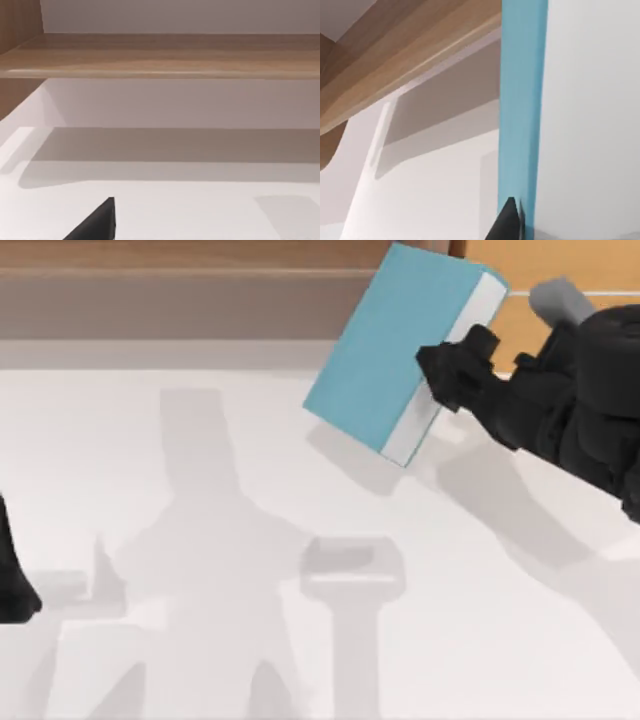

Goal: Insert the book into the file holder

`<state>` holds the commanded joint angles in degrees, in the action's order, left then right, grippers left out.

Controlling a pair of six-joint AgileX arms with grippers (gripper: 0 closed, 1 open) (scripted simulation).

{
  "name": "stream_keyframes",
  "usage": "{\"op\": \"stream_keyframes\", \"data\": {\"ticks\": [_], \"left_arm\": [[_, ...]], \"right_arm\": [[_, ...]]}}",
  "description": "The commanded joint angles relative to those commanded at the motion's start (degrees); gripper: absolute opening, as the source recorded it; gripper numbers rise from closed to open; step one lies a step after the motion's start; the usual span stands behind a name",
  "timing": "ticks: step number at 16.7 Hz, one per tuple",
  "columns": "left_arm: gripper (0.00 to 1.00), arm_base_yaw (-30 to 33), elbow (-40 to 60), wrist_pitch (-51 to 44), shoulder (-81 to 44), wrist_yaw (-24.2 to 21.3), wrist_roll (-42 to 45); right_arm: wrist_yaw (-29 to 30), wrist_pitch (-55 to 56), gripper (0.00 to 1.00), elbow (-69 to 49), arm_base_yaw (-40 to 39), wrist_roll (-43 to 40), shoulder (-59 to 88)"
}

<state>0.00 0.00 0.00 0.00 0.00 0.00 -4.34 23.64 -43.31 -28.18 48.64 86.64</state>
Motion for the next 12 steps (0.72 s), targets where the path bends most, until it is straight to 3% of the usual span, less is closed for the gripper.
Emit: {"op": "stream_keyframes", "data": {"ticks": [6,12], "left_arm": [[1.00,0.0,0.0,0.0,0.0,0.0,0.0],[1.00,0.0,0.0,0.0,0.0,0.0,0.0]], "right_arm": [[-11.1,3.5,0.00,8.0,21.6,16.6,-2.3],[-17.3,9.9,0.00,4.6,45.8,28.0,4.9]]}}
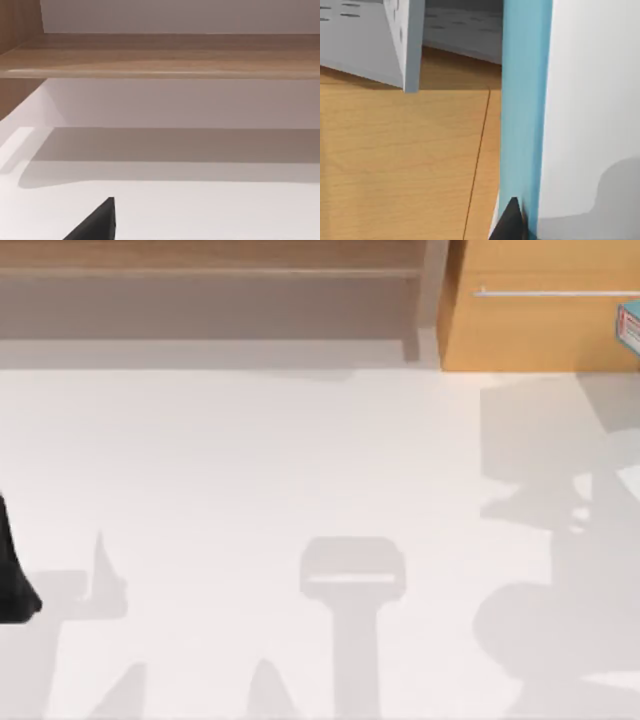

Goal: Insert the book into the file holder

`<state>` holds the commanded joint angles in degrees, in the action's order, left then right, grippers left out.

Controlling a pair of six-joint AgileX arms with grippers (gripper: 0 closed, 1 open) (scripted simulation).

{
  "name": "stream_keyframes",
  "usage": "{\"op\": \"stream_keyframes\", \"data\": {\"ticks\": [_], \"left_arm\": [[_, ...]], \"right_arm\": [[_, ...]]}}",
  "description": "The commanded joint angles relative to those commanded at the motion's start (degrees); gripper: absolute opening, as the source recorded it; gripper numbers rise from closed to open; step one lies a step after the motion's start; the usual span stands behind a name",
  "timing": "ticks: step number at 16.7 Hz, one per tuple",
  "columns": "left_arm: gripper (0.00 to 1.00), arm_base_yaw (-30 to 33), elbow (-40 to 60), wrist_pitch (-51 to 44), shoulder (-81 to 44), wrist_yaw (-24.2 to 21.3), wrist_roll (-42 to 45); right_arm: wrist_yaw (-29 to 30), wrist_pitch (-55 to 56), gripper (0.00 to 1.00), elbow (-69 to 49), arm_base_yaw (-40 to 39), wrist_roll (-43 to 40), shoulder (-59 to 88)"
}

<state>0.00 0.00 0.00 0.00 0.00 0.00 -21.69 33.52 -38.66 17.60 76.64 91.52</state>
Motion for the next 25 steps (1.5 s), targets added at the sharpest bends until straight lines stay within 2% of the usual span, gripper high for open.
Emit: {"op": "stream_keyframes", "data": {"ticks": [3,7,16,25], "left_arm": [[1.00,0.0,0.0,0.0,0.0,0.0,0.0],[1.00,0.0,0.0,0.0,0.0,0.0,0.0],[1.00,0.0,0.0,0.0,0.0,0.0,0.0],[1.00,0.0,0.0,0.0,0.0,0.0,0.0]], "right_arm": [[-1.9,3.2,0.00,-4.6,7.6,3.3,6.0],[-3.5,6.2,0.00,-10.8,11.5,5.8,13.7],[-3.9,6.8,0.00,-12.4,11.6,6.3,16.1],[-1.9,5.9,0.00,-18.9,9.9,6.9,21.5]]}}
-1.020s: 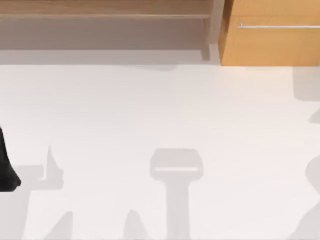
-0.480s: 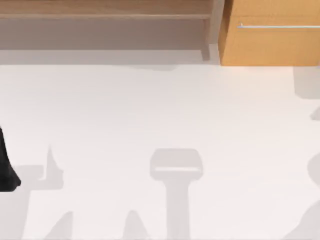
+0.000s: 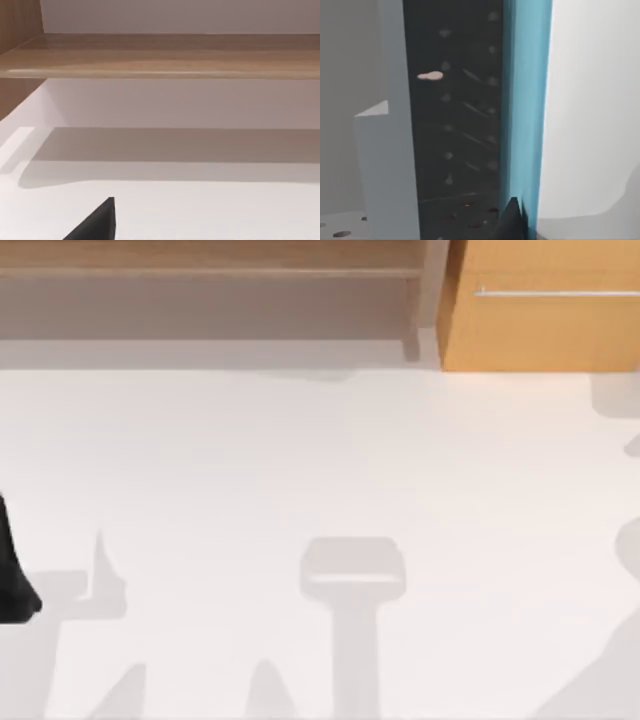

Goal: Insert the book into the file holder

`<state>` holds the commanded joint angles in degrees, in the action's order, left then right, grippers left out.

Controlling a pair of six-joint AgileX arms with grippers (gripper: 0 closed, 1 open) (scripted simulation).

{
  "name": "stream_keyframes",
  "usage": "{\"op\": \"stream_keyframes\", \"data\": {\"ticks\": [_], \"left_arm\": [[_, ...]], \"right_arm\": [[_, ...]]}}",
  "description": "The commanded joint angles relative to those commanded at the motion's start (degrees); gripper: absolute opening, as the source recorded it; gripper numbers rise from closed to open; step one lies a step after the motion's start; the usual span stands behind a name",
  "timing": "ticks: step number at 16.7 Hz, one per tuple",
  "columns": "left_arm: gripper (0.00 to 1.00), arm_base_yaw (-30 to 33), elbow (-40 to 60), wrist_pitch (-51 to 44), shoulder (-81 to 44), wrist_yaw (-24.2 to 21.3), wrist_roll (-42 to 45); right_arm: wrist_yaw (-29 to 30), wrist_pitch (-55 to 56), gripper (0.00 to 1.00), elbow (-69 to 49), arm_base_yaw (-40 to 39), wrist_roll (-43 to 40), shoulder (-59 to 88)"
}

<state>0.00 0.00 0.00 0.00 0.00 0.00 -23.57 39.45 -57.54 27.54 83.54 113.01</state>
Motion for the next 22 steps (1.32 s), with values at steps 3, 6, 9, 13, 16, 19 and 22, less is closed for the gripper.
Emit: {"op": "stream_keyframes", "data": {"ticks": [3,6,9,13,16,19,22], "left_arm": [[1.00,0.0,0.0,0.0,0.0,0.0,0.0],[1.00,0.0,0.0,0.0,0.0,0.0,0.0],[1.00,0.0,0.0,0.0,0.0,0.0,0.0],[1.00,0.0,0.0,0.0,0.0,0.0,0.0],[1.00,0.0,0.0,0.0,0.0,0.0,0.0],[1.00,0.0,0.0,0.0,0.0,0.0,0.0],[1.00,0.0,0.0,0.0,0.0,0.0,0.0]], "right_arm": [[0.0,0.0,0.00,0.0,0.0,0.0,0.0],[0.0,0.0,0.23,0.0,0.0,0.0,0.0],[0.0,0.0,0.45,0.0,0.0,0.0,0.0],[0.0,0.0,0.75,0.0,0.0,0.0,0.0],[0.0,0.0,0.98,0.0,0.0,0.0,0.0],[0.0,0.0,1.00,0.0,0.0,0.0,0.0],[0.0,0.0,1.00,0.0,0.0,0.0,0.0]]}}
